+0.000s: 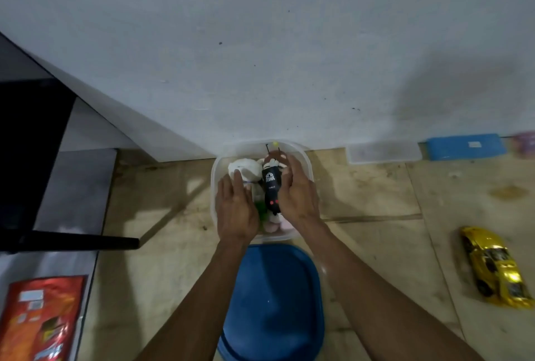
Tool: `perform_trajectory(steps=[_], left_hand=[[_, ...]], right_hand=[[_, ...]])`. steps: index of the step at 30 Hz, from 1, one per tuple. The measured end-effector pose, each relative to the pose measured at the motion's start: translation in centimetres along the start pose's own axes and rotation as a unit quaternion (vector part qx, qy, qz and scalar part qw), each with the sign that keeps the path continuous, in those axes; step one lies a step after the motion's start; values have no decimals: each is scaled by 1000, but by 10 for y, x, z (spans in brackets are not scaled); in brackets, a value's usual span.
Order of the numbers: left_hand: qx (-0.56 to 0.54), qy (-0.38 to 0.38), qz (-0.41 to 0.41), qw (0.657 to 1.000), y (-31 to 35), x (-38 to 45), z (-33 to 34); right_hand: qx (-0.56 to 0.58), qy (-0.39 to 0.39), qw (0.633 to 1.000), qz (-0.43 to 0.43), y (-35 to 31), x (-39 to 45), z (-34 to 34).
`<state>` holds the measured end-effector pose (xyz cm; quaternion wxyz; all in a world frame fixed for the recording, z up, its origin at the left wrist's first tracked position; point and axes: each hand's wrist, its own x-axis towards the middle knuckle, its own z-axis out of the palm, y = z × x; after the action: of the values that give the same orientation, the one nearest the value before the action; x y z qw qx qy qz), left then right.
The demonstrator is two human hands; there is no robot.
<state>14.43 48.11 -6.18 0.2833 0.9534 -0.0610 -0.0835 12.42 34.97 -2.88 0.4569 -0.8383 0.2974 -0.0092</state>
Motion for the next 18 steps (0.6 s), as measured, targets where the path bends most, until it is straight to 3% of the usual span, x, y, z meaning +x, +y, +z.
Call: perform_trajectory(steps=[7,10,15,18], left_hand=[[141,-39,23,989,5,-8,-8],[95,16,-8,995,14,-23,-20],[-1,175,-37,984,8,-86,-20],[-21,168,-127,977,-11,-142,-8]], right_hand=[[48,36,997,-43,11,-35,-32],[66,67,993,-69,31,-55,-46],[79,69,992,-64,82,-99,-58],[54,21,998,-25,119,-123,-52]])
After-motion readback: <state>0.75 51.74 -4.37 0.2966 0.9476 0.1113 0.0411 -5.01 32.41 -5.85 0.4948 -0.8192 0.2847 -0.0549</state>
